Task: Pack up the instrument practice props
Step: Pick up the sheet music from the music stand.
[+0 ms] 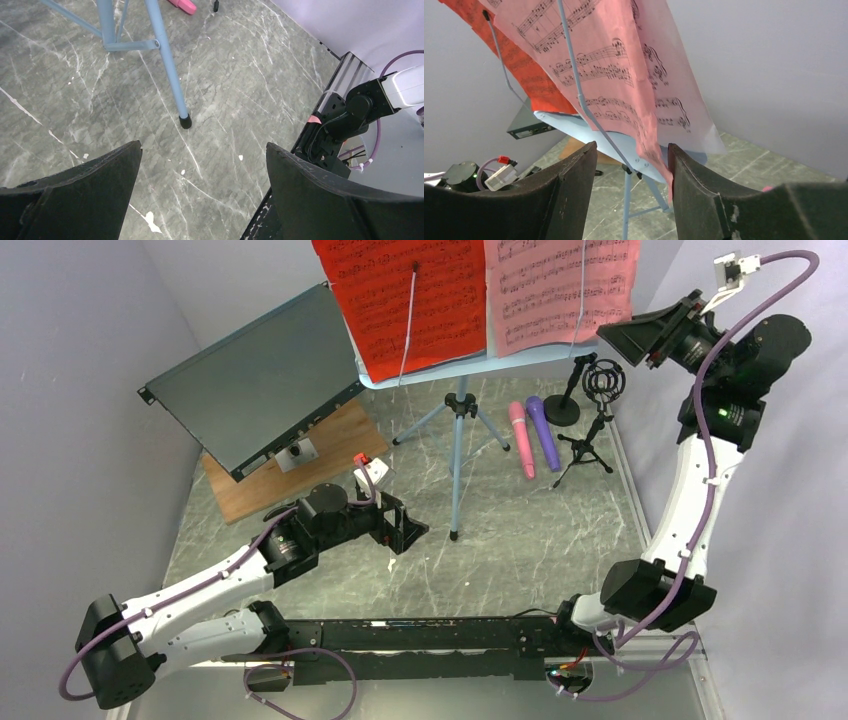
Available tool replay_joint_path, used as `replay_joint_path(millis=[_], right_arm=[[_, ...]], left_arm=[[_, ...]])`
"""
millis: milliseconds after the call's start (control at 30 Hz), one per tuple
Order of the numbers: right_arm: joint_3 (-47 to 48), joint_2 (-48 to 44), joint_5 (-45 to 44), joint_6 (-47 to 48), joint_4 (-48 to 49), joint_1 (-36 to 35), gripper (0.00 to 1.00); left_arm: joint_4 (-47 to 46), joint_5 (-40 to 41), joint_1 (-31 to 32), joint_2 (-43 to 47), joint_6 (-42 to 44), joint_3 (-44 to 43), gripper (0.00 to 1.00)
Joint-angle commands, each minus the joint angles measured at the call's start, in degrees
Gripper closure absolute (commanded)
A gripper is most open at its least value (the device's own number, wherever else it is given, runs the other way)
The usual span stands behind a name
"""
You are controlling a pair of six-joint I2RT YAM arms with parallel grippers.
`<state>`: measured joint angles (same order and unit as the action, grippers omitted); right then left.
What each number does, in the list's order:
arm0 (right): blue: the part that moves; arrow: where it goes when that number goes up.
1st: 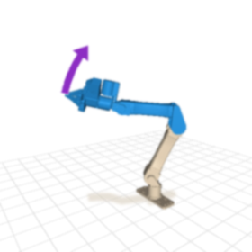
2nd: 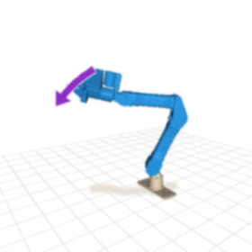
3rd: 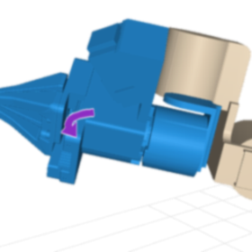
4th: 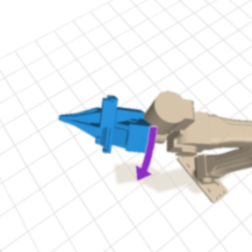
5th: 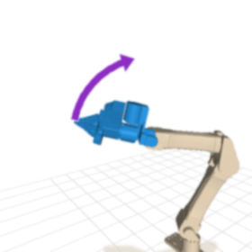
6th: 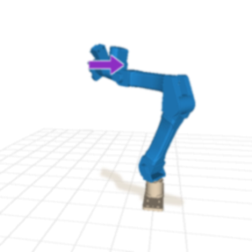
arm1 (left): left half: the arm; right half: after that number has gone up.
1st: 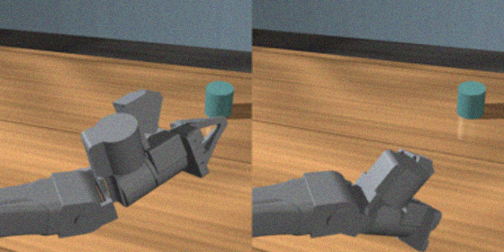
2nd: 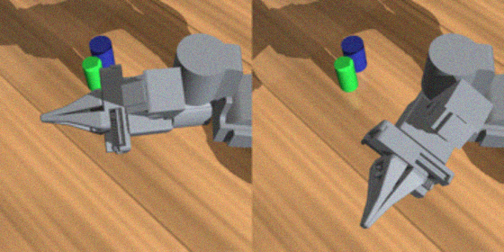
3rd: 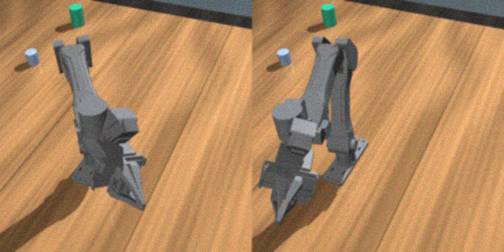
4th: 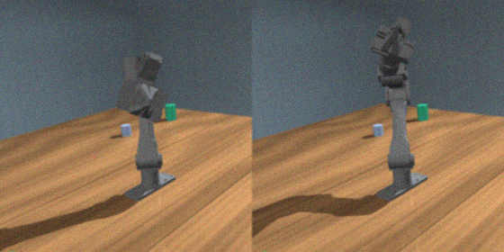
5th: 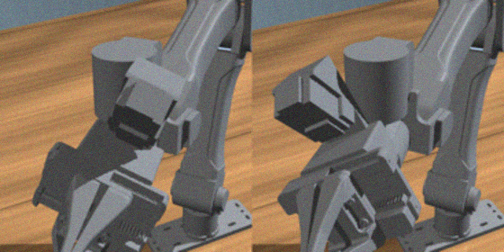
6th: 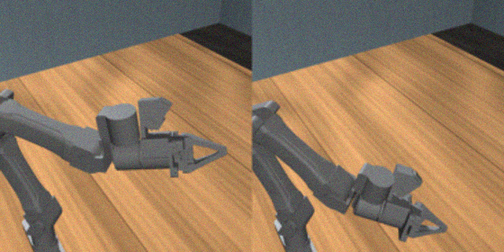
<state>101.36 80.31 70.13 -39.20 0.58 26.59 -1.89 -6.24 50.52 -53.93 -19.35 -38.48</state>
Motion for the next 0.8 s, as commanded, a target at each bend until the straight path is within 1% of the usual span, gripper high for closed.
replay_joint_path(millis=[0, 100, 200, 300, 367, 400, 467, 533, 667, 767], right_arm=[[5.2, 0.9, -0.7, -0.9, 3.6, -2.6, 0.44], [7.7, 2.8, -2.2, -0.3, 2.8, -3.3, 0.44], [10.5, 4.8, -3.2, -0.4, 3.0, -3.5, 0.48], [13.3, 6.6, -3.8, -1.0, 4.1, -4.0, 0.57], [14.4, 7.5, -3.9, -1.6, 5.1, -4.3, 0.65], [14.9, 7.8, -3.9, -1.9, 5.6, -4.5, 0.7], [15.6, 8.3, -3.8, -2.3, 6.5, -4.6, 0.83], [16.8, 8.6, -3.8, -1.6, 5.9, -4.6, 1.0], [21.6, 9.1, -6.8, 2.1, 0.1, -1.4, 1.0], [23.8, 9.5, -7.9, -2.8, 3.7, 5.3, 1.0]], left_arm=[[-0.7, -0.8, -0.2, 0.3, -0.4, -1.0, 0.0], [-0.7, -0.9, -0.2, 0.1, -0.6, -1.2, 0.01], [-0.7, -0.8, -0.2, 0.0, -0.8, -1.2, 0.0], [-0.6, -0.7, -0.2, 0.1, -1.0, -1.2, 0.0], [-0.5, -0.7, -0.2, -0.1, -1.3, -1.2, 0.01], [-0.6, -0.7, -0.2, -0.2, -1.4, -1.2, 0.01], [-0.8, -0.8, -0.2, -0.4, -1.8, -1.3, 0.01], [-0.8, -1.0, -0.2, -0.8, -1.9, -1.4, 0.01], [-0.5, -1.0, -0.2, -1.1, -2.0, -1.8, 0.01], [-0.5, -1.0, -0.2, -0.9, -2.0, -1.7, 0.01]])
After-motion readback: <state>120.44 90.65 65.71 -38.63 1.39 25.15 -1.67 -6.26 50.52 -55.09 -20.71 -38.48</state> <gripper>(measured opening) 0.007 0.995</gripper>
